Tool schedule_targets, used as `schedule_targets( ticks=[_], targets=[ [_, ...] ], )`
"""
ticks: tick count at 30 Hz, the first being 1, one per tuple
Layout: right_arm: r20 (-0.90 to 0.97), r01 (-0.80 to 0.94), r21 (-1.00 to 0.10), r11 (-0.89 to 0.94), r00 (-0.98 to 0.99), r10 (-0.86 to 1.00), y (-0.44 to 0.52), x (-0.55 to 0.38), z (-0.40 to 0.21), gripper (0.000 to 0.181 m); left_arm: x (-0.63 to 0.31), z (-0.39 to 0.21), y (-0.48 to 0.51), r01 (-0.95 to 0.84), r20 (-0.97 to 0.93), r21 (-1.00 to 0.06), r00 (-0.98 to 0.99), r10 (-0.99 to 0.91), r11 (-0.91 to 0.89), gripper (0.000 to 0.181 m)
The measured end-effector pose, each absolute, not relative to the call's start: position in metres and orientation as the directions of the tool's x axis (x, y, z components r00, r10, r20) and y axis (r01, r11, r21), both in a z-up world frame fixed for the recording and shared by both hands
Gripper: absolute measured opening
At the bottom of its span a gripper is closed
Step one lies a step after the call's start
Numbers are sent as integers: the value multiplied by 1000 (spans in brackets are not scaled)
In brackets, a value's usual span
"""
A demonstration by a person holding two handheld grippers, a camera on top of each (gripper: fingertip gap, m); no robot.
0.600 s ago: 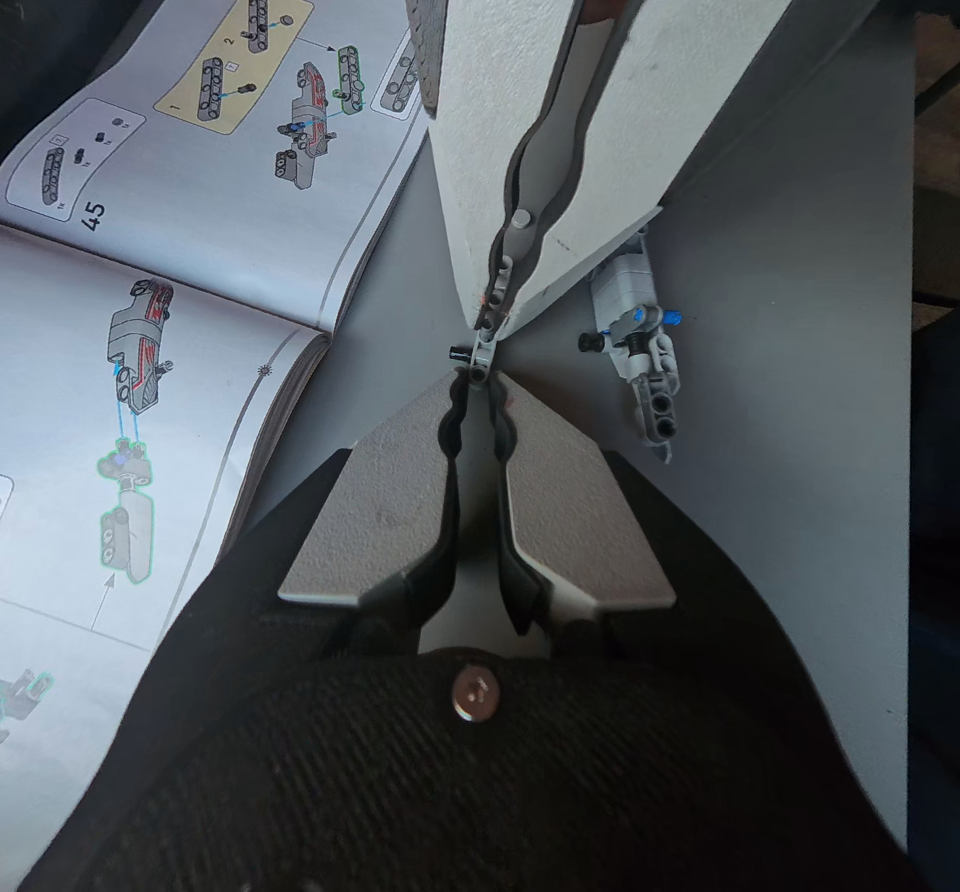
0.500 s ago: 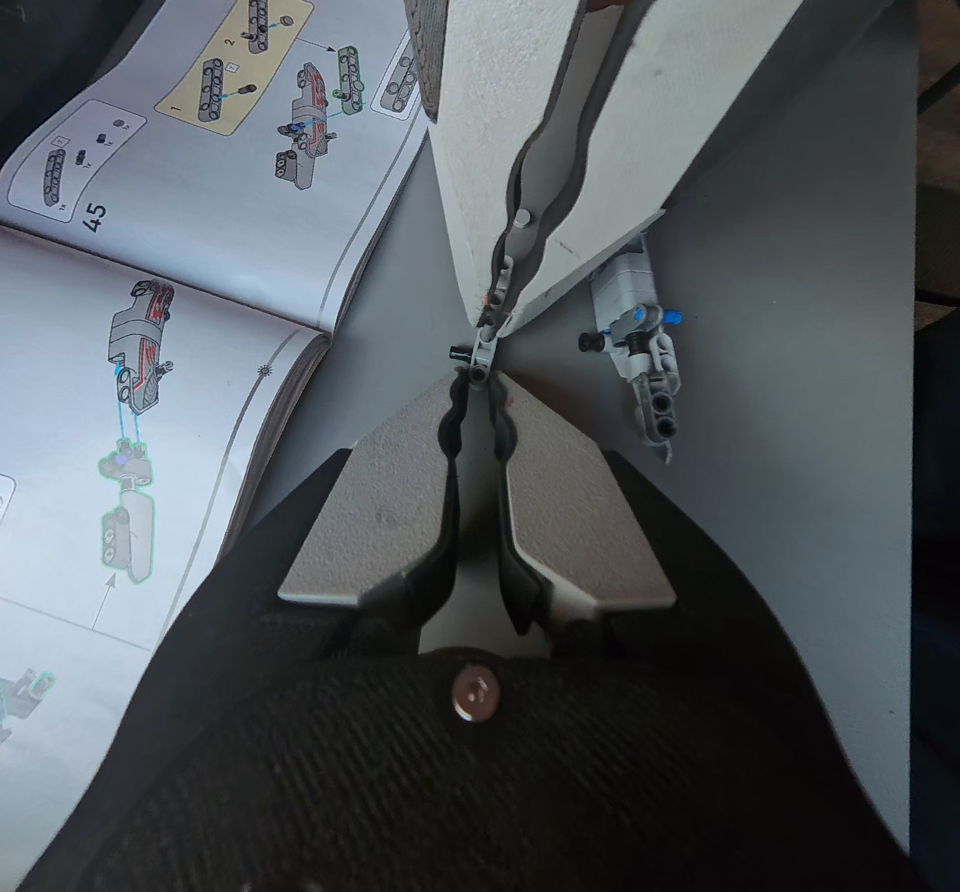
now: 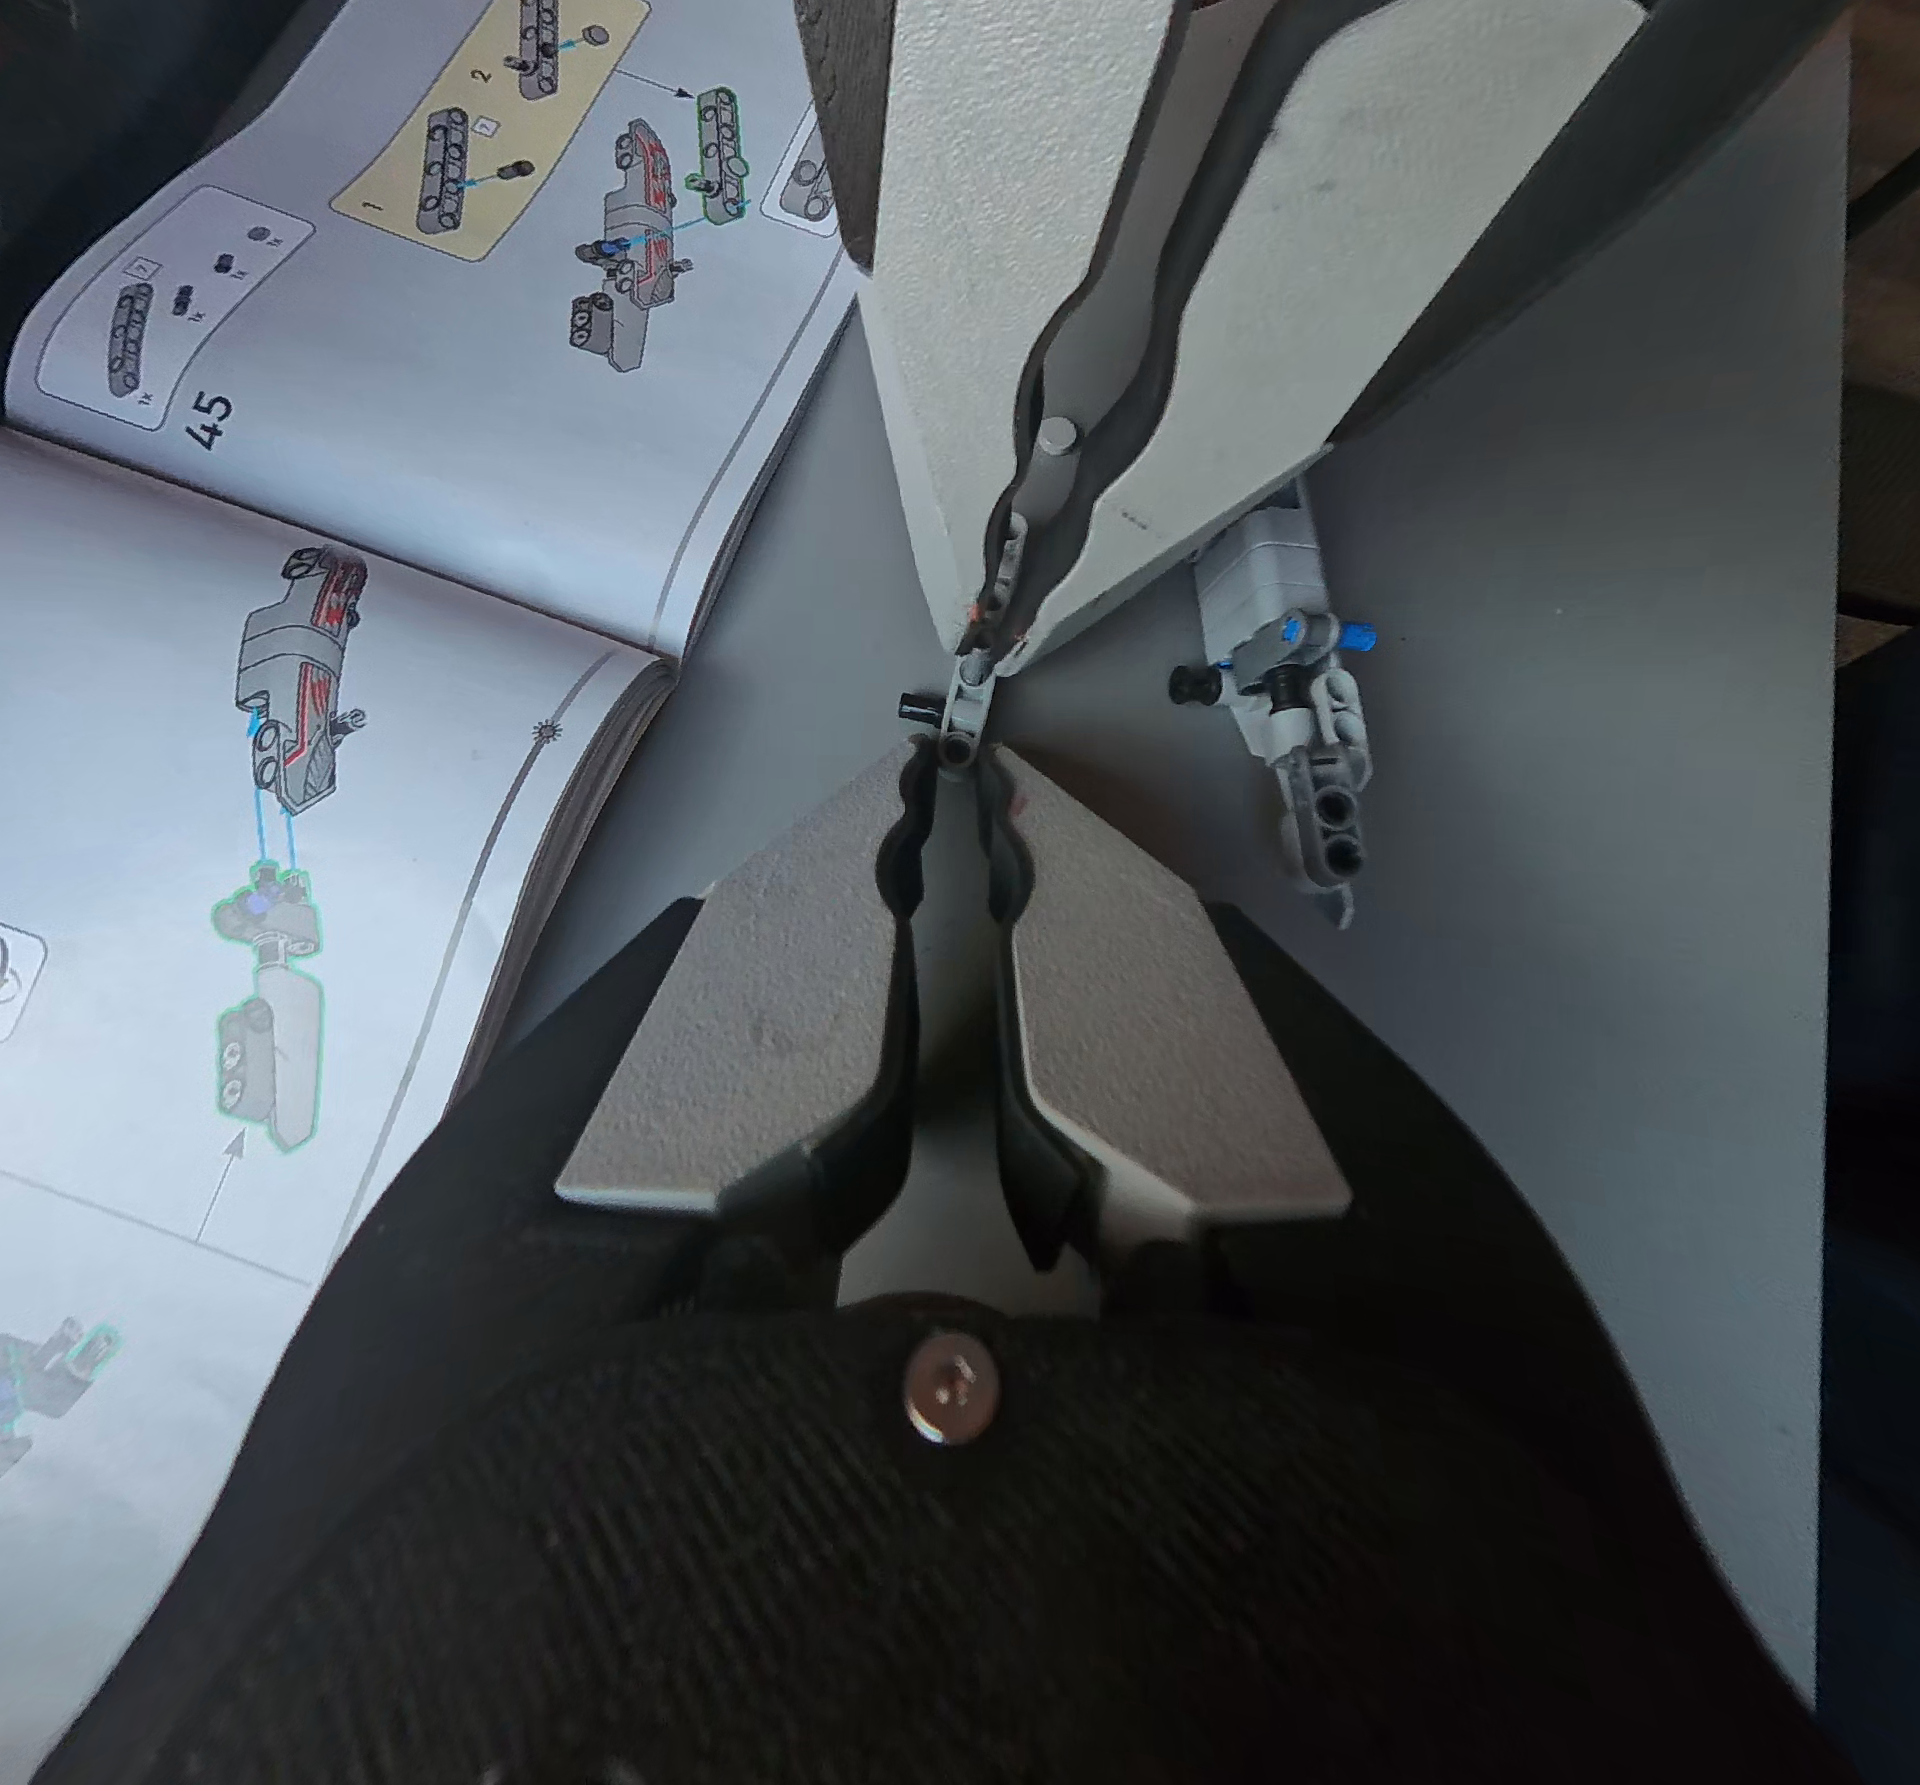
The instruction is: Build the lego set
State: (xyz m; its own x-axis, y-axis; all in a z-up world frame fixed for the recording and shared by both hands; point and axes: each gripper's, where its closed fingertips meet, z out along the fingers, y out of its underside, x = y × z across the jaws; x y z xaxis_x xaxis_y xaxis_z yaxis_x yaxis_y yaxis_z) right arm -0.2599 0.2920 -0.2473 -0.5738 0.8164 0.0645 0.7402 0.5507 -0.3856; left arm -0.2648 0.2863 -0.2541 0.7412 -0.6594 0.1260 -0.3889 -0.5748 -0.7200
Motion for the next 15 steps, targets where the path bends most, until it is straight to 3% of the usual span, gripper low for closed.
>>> schedule_targets(
  ticks=[10, 15],
  targets=[
    [30, 745, -407, 529, -568, 823, 290, -261, -250, 1, -265, -254, 287, -405, 98, -721, 743, -662, -562, 4],
    [41, 718, -490, 493, -547, 836, 292, -268, -247, 1, -269, -254, 288, -406, 87, -724, 749, -657, -558, 4]
  ],
)
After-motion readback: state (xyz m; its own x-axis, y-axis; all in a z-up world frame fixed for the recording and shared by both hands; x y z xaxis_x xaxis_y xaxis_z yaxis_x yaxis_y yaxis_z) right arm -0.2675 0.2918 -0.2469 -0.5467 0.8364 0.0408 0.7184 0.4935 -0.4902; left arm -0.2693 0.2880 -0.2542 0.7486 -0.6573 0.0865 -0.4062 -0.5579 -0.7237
